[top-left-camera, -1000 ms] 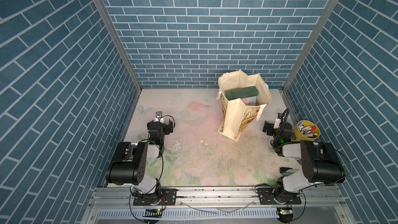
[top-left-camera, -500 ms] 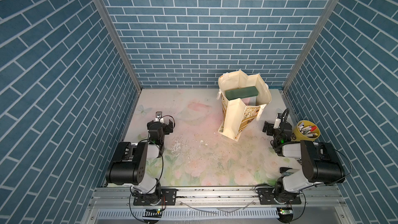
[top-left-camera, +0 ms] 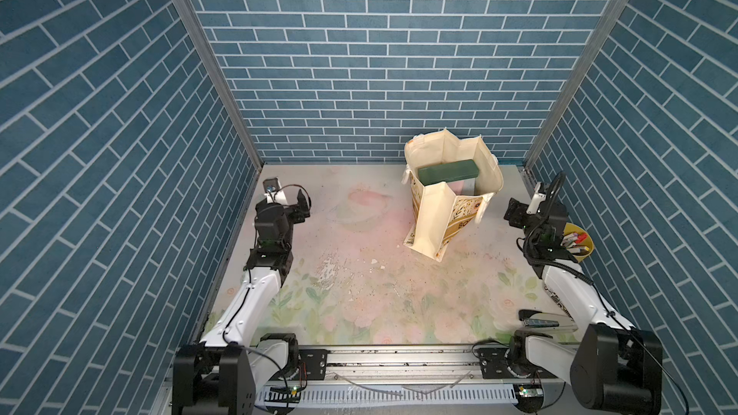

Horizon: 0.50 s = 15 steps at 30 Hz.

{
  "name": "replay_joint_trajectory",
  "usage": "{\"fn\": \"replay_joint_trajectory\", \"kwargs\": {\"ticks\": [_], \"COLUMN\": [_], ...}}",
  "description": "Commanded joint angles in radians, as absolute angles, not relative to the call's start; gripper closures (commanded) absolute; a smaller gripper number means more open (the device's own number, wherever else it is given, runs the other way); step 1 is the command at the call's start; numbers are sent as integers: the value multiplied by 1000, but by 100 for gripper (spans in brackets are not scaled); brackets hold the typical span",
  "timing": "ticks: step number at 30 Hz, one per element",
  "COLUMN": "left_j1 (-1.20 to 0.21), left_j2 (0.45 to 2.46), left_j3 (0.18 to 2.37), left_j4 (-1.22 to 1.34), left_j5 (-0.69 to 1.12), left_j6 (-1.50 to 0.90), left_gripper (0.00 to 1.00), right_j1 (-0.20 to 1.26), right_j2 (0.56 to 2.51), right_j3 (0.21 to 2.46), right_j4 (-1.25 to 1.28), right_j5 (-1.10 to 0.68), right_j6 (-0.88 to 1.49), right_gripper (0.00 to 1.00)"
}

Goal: Take out the pencil case from the canvas bag
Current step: Adjust the canvas bag at the center of the board.

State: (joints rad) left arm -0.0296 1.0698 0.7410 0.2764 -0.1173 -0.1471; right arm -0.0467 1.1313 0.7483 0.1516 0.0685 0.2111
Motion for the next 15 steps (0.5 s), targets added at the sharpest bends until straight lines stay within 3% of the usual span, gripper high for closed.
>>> {"fn": "replay_joint_trajectory", "kwargs": {"ticks": [1,5,15], "left_j1": [-39,-113,-399], "left_j2": [1098,1227,1711], "left_j3": [944,1225,1902], "left_j4": [-133,-378,-718], "left_j5": [-2,119,197], "left_j6": [-331,-380,-347], "left_gripper": [19,22,28], "right_j1": [-45,-43,-43], "right_j2": [1118,1084,1048], "right_j3": [873,951,1081], "right_j4": [-271,-402,-473], "right_j5": [-63,-174,-277], "right_j6": [341,417,448], "right_gripper": [22,23,27]}}
